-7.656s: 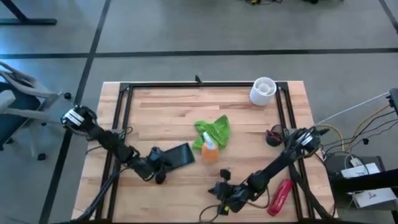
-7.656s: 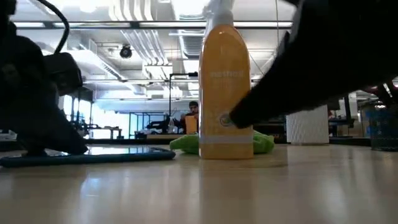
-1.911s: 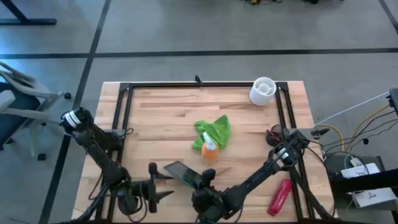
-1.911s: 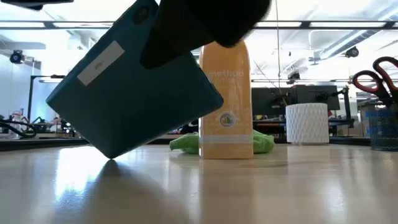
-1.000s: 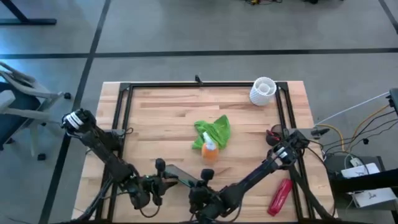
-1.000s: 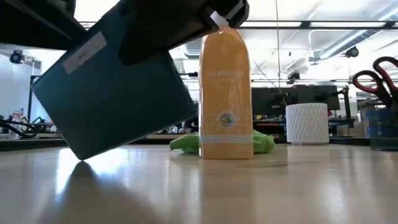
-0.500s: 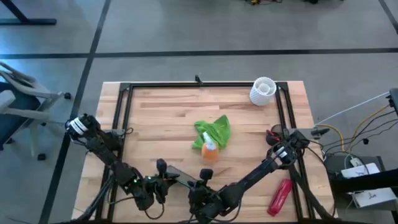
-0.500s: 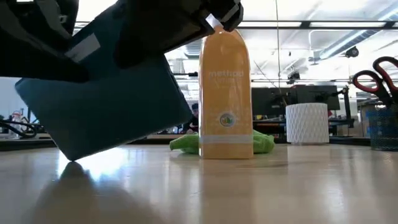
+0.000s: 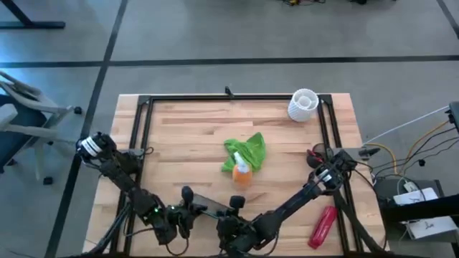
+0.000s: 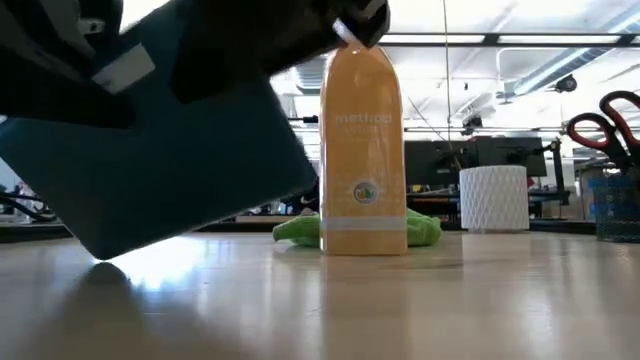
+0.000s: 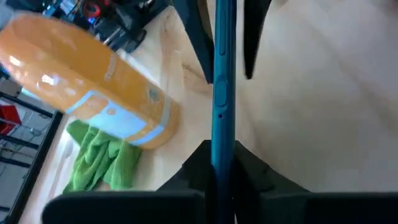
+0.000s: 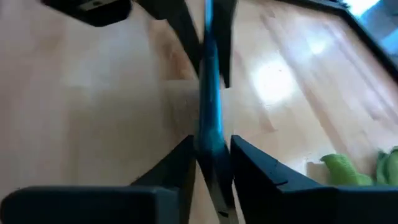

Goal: Apply microfiber cloth
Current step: Spray the front and back of the tablet with the spray bottle

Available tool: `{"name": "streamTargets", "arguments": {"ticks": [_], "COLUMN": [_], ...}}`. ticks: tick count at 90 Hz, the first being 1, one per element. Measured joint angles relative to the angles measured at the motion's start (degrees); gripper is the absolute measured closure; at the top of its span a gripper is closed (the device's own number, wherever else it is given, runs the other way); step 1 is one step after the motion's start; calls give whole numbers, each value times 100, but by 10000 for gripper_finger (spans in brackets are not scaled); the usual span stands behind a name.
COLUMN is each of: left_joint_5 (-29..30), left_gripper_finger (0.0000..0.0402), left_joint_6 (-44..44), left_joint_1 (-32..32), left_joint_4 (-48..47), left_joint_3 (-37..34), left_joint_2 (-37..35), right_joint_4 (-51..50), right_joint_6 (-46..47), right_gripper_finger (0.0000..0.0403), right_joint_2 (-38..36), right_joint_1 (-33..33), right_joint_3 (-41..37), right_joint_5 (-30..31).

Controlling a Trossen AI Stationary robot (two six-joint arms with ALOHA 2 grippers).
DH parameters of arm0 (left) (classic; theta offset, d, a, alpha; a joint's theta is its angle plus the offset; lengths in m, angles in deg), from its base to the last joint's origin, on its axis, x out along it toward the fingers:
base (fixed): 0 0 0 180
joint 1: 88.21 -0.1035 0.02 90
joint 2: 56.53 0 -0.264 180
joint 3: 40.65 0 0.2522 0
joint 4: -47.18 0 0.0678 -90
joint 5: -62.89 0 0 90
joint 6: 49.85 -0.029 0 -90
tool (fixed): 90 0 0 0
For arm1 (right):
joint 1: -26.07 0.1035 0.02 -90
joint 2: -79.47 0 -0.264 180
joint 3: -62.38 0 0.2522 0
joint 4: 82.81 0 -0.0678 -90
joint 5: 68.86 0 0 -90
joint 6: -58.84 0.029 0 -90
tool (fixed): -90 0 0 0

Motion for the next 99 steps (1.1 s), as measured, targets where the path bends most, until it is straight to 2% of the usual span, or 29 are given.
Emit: {"name": "streamTargets", "arguments": {"ticks": [13,21,29,41,50,60,77,87,99], "left_joint_5": [14,222,312,538,632,779,1383,1492,1491], "left_gripper_finger": [389,389,389,389,389,389,390,390,390], "left_joint_6": [-158,-164,-137,-195,-645,-1263,-2060,-2902,-4096], "left_joint_1": [13,8,-11,10,0,2,-15,-64,-211], "left_joint_4": [-91,-191,-204,-230,-271,-294,-394,-694,-1121], "left_joint_3": [245,286,286,286,286,286,275,264,264], "left_joint_2": [188,284,314,312,311,319,321,321,321], "right_joint_4": [-1038,-2009,-3018,-4484,-5271,-5150,-5104,-4505,-3103], "right_joint_6": [120,290,680,1225,1617,1496,1833,1859,1416], "right_gripper_finger": [277,263,253,242,239,242,262,271,279], "right_joint_2": [-19,-19,-19,-30,-113,-530,-1594,-2492,-3406], "right_joint_1": [184,354,541,671,762,752,508,345,86], "right_joint_3": [474,797,1047,1196,1151,680,-641,-1610,-2725], "right_joint_5": [-661,-954,-1008,-564,-278,39,44,44,20]}}
